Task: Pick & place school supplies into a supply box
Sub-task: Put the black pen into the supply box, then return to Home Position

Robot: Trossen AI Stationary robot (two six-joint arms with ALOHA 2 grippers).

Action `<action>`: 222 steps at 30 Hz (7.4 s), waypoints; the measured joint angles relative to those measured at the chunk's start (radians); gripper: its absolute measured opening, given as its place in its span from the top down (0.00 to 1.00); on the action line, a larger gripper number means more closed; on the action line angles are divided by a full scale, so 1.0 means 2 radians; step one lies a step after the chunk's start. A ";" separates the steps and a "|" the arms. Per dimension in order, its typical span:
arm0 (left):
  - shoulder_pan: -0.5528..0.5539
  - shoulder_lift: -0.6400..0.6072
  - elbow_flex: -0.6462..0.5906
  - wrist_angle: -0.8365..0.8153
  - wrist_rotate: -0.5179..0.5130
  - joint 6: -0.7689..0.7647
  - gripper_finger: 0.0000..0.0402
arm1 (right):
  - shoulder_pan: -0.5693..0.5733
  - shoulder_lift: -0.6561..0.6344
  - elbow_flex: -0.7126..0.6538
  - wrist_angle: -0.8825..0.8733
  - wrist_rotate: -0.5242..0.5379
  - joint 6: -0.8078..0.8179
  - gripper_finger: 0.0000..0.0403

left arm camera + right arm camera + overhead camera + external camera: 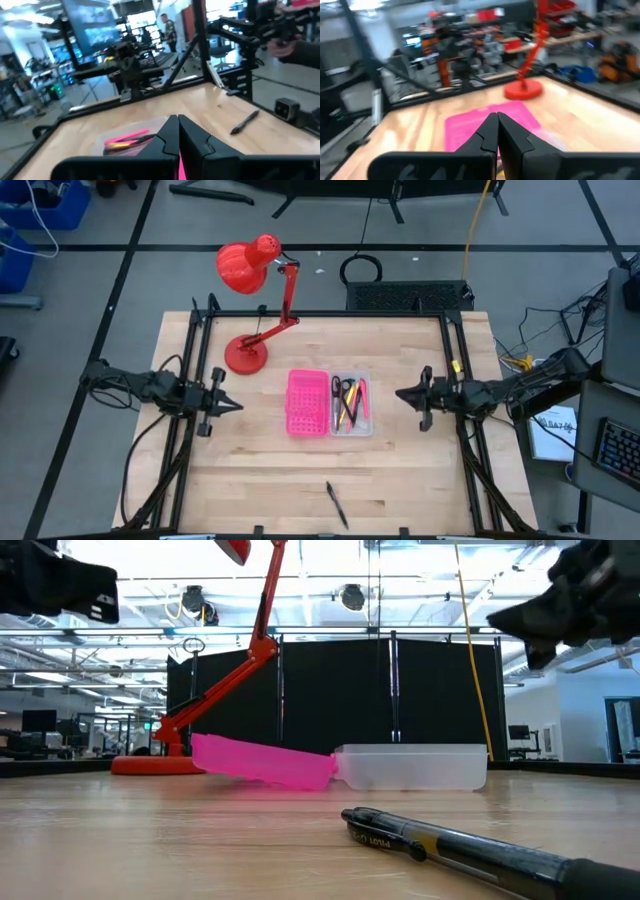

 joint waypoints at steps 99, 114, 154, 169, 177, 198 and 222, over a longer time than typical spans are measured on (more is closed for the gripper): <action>0.000 0.001 -0.003 -0.038 -0.166 -0.043 0.91 | 0.170 0.954 0.836 -0.629 -0.265 0.487 0.81; 0.000 0.001 -0.003 -0.038 -0.166 -0.034 0.91 | 0.172 0.953 0.837 -0.722 -0.240 0.424 0.87; 0.000 0.001 -0.003 -0.030 -0.153 -0.033 0.91 | 0.130 0.714 0.833 -0.769 0.027 0.606 0.94; 0.000 0.001 -0.003 -0.022 -0.153 -0.035 0.91 | -0.057 0.713 0.672 -0.674 -0.121 0.616 0.94; 0.000 0.001 -0.003 -0.022 -0.153 -0.029 0.91 | -0.104 0.713 0.609 -0.548 -0.174 0.590 0.94; 0.000 0.001 -0.003 -0.019 -0.153 -0.030 0.91 | -0.101 0.713 0.598 -0.546 -0.161 0.656 0.91; 0.000 0.001 -0.003 -0.019 -0.153 -0.035 0.91 | -0.095 0.707 0.598 -0.550 -0.187 0.606 0.71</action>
